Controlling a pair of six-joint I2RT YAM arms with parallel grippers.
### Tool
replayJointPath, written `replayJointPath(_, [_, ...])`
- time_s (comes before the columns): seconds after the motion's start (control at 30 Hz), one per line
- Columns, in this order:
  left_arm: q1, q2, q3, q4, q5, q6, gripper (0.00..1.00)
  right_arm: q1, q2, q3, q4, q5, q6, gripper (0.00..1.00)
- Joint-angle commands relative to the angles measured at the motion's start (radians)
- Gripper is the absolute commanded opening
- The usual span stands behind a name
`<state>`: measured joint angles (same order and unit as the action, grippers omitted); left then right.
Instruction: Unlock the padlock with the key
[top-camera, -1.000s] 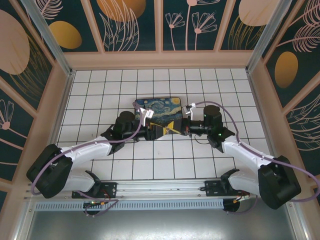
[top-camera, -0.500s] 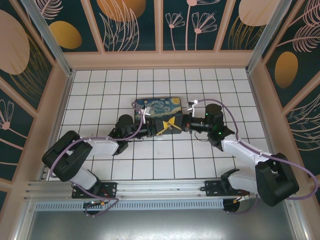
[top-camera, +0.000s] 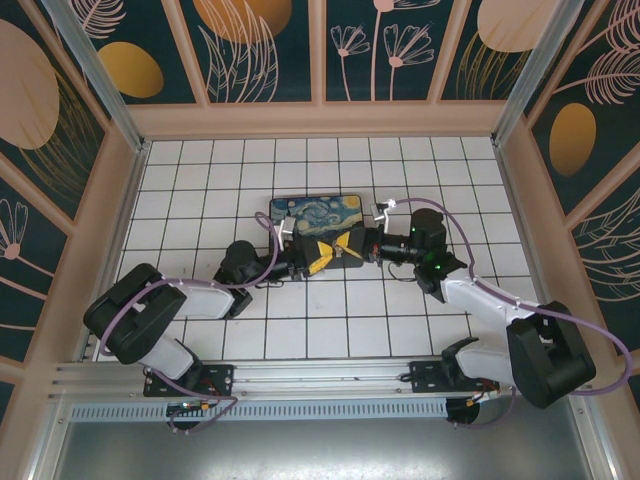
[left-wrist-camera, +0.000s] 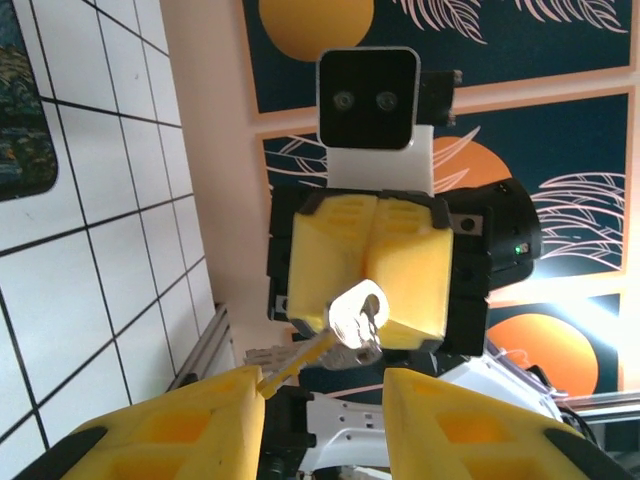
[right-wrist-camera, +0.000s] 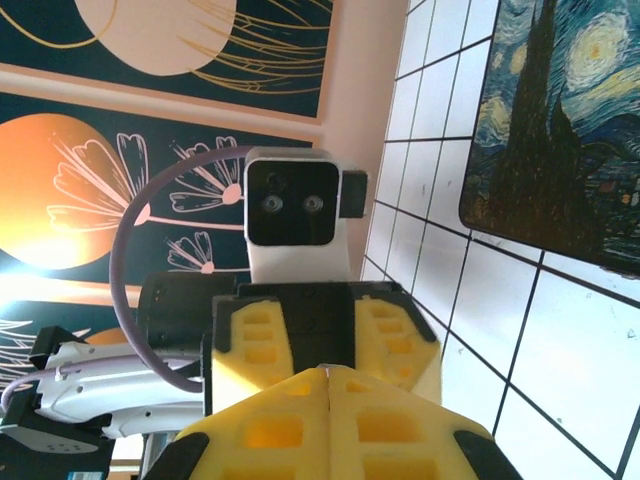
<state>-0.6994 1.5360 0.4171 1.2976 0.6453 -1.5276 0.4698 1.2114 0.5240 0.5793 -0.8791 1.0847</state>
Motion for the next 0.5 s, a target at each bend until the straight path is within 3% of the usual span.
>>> replayJointPath(0.0, [-0.004,-0.052,0.012,0.089,-0.022,-0.028,0.42,-0.008,0.014,-0.014,-0.021,0.012,0.004,0.02])
replayJointPath(0.27, [-0.004,-0.057,0.048,0.01,-0.034,-0.026,0.51,0.007,0.008,-0.026,0.005,-0.003,-0.003,0.02])
replayJointPath(0.47, [-0.005,-0.057,0.034,0.007,-0.058,-0.018,0.37,0.009,-0.004,-0.033,-0.016,0.0,-0.014,0.02])
